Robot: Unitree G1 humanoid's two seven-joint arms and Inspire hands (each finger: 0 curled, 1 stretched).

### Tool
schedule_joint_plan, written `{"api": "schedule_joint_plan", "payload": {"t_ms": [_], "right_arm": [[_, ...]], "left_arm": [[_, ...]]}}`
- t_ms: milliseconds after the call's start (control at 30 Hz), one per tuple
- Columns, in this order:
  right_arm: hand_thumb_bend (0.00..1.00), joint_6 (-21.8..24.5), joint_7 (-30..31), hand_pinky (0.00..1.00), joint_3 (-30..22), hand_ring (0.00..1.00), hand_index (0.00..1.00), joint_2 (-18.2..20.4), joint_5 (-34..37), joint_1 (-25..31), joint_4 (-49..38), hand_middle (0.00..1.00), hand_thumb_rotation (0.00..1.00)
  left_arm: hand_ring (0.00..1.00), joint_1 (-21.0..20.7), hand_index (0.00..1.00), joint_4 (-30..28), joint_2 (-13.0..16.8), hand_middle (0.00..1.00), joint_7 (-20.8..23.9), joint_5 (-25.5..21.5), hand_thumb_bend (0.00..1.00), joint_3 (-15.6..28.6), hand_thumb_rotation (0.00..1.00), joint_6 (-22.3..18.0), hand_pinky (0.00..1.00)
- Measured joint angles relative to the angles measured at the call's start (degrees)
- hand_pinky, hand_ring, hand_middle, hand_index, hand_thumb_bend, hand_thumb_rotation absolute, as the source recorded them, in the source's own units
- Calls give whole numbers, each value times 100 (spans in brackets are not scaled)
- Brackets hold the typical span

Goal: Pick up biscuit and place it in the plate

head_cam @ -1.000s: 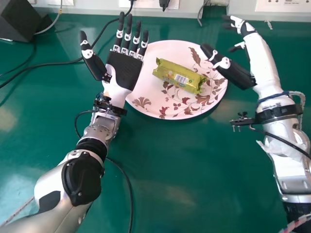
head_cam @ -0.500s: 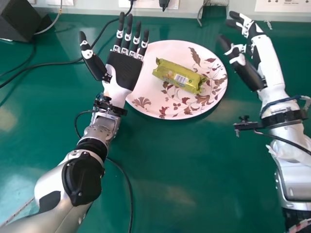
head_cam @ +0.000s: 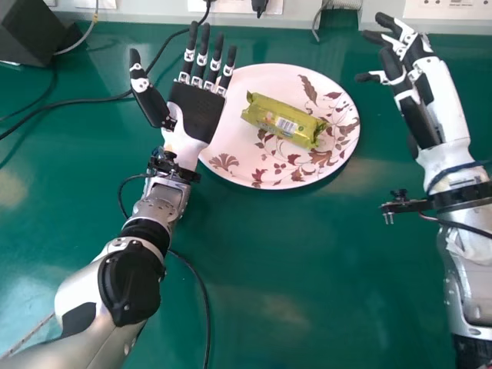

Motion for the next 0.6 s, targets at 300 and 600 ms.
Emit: {"api": "schedule_joint_plan", "payload": {"t_ms": [300,600], "right_arm": [[100,-68,270,76,-69,81,97,93,469,-1,159,90,67],[100,-257,378,88,-157,86,99,157,626,-4,240,93,67]], "left_arm": [[78,3,94,0,21,85,0,3,83,2,39,-165,70],[77,16,93,0,88,85,4,-7,85,7,45,-182,68]]}}
